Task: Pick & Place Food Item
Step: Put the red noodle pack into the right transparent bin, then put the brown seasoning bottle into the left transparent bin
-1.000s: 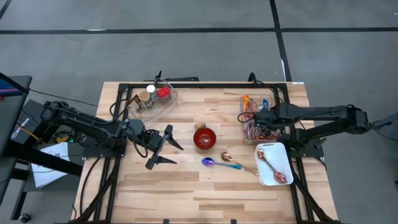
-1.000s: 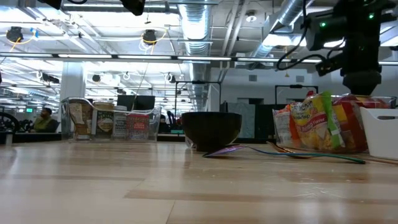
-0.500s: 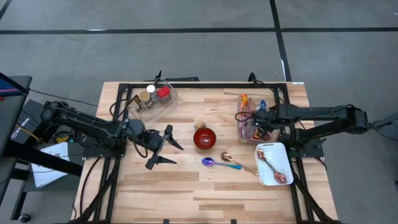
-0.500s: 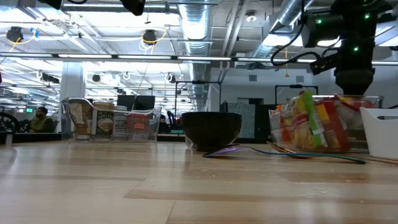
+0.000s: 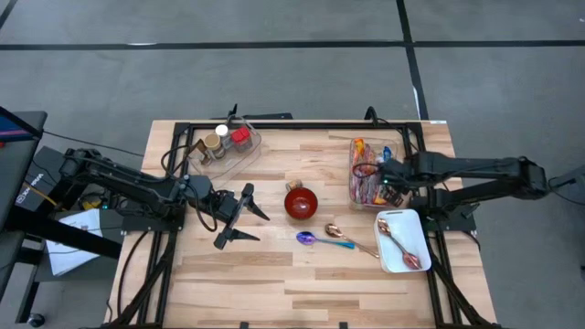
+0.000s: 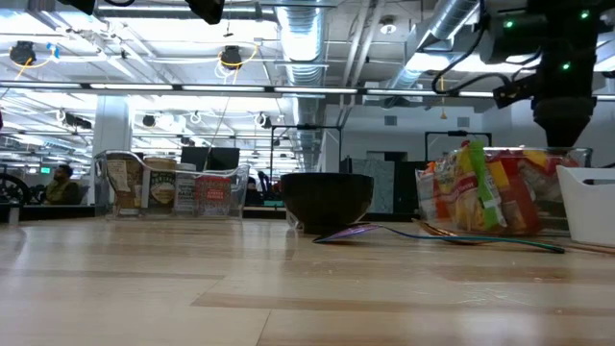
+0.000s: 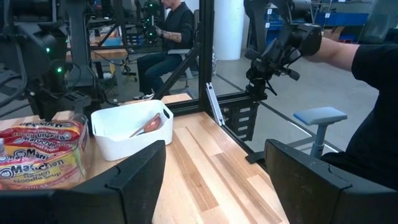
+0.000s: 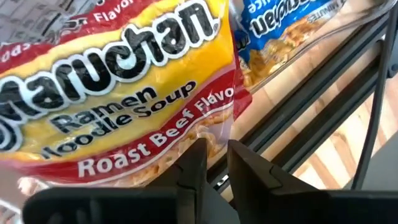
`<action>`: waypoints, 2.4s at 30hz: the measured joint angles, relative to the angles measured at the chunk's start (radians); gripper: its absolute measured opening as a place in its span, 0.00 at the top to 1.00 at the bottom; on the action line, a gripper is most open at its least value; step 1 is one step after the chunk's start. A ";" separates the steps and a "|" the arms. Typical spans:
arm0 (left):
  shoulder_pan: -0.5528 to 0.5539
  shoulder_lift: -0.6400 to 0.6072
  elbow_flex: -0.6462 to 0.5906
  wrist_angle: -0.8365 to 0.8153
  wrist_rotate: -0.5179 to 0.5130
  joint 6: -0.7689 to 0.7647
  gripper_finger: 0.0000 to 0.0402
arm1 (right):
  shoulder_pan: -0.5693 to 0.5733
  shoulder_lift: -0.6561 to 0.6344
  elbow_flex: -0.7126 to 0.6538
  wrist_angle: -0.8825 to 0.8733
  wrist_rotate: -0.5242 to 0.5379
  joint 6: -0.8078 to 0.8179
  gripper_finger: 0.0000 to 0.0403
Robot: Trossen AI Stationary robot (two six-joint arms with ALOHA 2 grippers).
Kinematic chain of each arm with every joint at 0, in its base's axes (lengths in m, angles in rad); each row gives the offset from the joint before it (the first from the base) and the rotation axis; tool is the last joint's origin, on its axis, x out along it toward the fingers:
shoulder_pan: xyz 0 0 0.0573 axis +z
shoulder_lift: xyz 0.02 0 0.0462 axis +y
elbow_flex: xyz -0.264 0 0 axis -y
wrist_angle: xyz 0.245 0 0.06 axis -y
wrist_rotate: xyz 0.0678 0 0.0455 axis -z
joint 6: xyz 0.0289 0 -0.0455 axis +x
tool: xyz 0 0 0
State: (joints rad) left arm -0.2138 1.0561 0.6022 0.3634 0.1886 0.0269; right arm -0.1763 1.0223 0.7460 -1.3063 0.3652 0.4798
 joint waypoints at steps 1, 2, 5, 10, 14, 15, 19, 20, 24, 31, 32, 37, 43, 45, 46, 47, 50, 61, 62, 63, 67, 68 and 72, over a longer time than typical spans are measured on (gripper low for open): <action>0.000 0.000 0.000 0.000 0.000 0.000 0.33 | 0.000 -0.009 0.000 -0.001 -0.002 0.006 0.86; 0.000 0.000 0.000 0.000 0.000 0.000 0.33 | 0.003 -0.019 0.000 0.001 -0.002 0.014 0.86; 0.000 0.000 0.000 0.000 0.000 0.000 0.33 | 0.021 -0.042 0.000 0.018 -0.026 0.018 0.86; 0.000 0.000 0.000 0.002 0.000 0.002 0.33 | 0.050 -0.029 0.000 0.027 -0.094 0.037 0.86; 0.000 0.000 0.000 0.002 0.000 0.002 0.33 | 0.069 0.006 0.000 0.027 -0.107 0.045 0.86; 0.000 0.000 0.000 0.002 0.000 0.000 0.33 | 0.075 0.014 0.000 0.026 -0.109 0.048 0.86; 0.000 0.000 0.000 0.002 0.000 0.000 0.33 | 0.099 0.037 0.000 0.008 -0.125 0.064 0.86; 0.000 0.000 0.000 0.002 0.000 0.000 0.33 | 0.105 0.041 0.000 -0.004 -0.125 0.073 0.86; 0.000 0.000 0.000 0.001 0.000 0.001 0.33 | 0.126 0.045 0.001 -0.055 -0.111 0.103 0.86; 0.000 0.000 0.000 0.003 0.000 0.001 0.33 | 0.131 0.042 0.001 -0.013 -0.102 0.105 0.86; 0.000 0.000 0.000 0.002 0.000 0.001 0.33 | 0.131 0.036 0.001 -0.007 -0.102 0.104 0.86; 0.000 0.000 0.000 0.002 0.000 0.002 0.33 | 0.131 0.006 0.002 0.019 -0.103 0.101 0.86; 0.000 0.000 0.000 0.002 0.000 0.002 0.33 | 0.131 -0.050 0.042 0.005 -0.103 0.104 0.86; 0.000 0.000 0.000 0.001 0.000 0.002 0.33 | 0.131 -0.071 0.069 0.001 -0.103 0.104 0.86; 0.000 0.000 0.000 0.002 0.000 0.002 0.33 | 0.131 -0.081 0.082 0.001 -0.103 0.104 0.86; 0.000 0.000 0.000 0.001 0.000 0.002 0.33 | 0.131 -0.091 0.095 -0.002 -0.102 0.104 0.86; 0.000 0.000 0.000 0.001 0.000 0.002 0.33 | 0.131 -0.117 0.133 -0.023 -0.091 0.104 0.86; 0.000 0.000 0.000 -0.001 0.000 0.002 0.33 | 0.235 -0.226 0.156 0.153 -0.144 0.123 0.86; 0.000 0.000 0.000 -0.003 0.000 0.002 0.33 | 0.266 -0.231 0.156 0.201 -0.156 0.124 0.86; 0.000 0.000 0.000 -0.006 0.000 0.002 0.33 | 0.303 -0.233 0.156 0.248 -0.158 0.123 0.86; 0.000 0.000 0.000 -0.008 0.000 0.002 0.33 | 0.477 -0.227 0.156 0.415 -0.157 0.073 0.86; 0.000 0.000 0.000 -0.008 0.000 0.002 0.33 | 0.521 -0.218 0.156 0.459 -0.154 0.070 0.86; -0.004 0.000 0.000 -0.001 -0.001 0.003 0.33 | 0.686 -0.167 0.156 0.621 -0.078 0.070 0.86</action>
State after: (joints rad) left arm -0.2182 1.0561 0.6022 0.3627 0.1878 0.0294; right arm 0.5094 0.8550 0.9020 -0.6856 0.2876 0.5495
